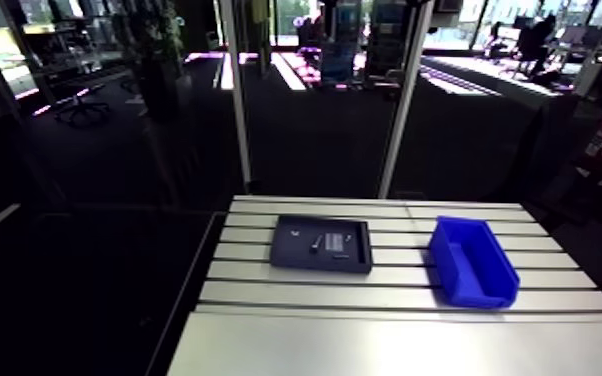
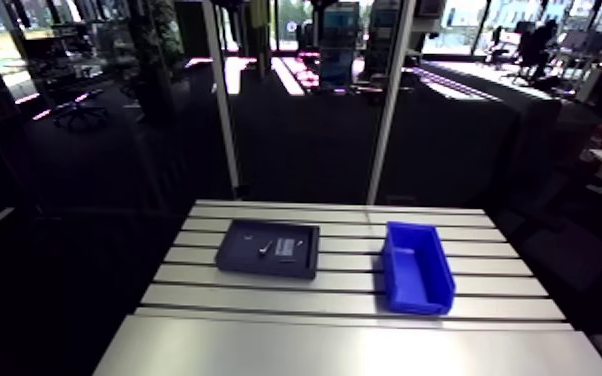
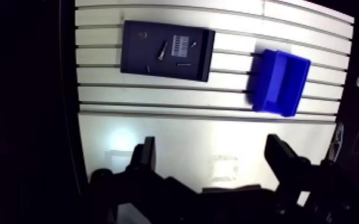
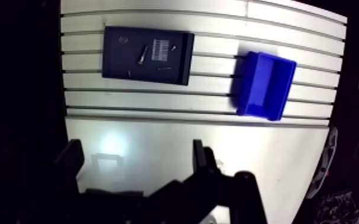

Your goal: Pick up the M10 bolt from the tray and put it into the blue bin.

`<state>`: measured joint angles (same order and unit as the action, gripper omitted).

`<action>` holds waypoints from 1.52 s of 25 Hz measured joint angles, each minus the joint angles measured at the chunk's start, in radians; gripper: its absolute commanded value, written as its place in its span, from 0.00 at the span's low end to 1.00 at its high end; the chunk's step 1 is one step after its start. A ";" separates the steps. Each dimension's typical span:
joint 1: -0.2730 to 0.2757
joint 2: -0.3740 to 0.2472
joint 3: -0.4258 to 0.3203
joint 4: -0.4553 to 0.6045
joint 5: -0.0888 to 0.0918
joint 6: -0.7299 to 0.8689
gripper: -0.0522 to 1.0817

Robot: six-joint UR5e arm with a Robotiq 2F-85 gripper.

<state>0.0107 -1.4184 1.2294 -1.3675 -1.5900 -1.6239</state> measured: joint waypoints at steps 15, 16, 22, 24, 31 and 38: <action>0.002 0.000 -0.001 0.000 0.001 0.005 0.05; 0.002 0.000 0.000 0.000 0.001 0.006 0.05; 0.002 0.001 0.000 0.000 0.004 0.009 0.05; 0.003 0.002 0.000 -0.001 0.007 0.016 0.05; 0.006 0.011 0.015 -0.018 0.034 0.123 0.05; 0.012 0.025 0.092 -0.150 0.044 0.322 0.05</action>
<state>0.0226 -1.3939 1.3211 -1.5179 -1.5456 -1.3015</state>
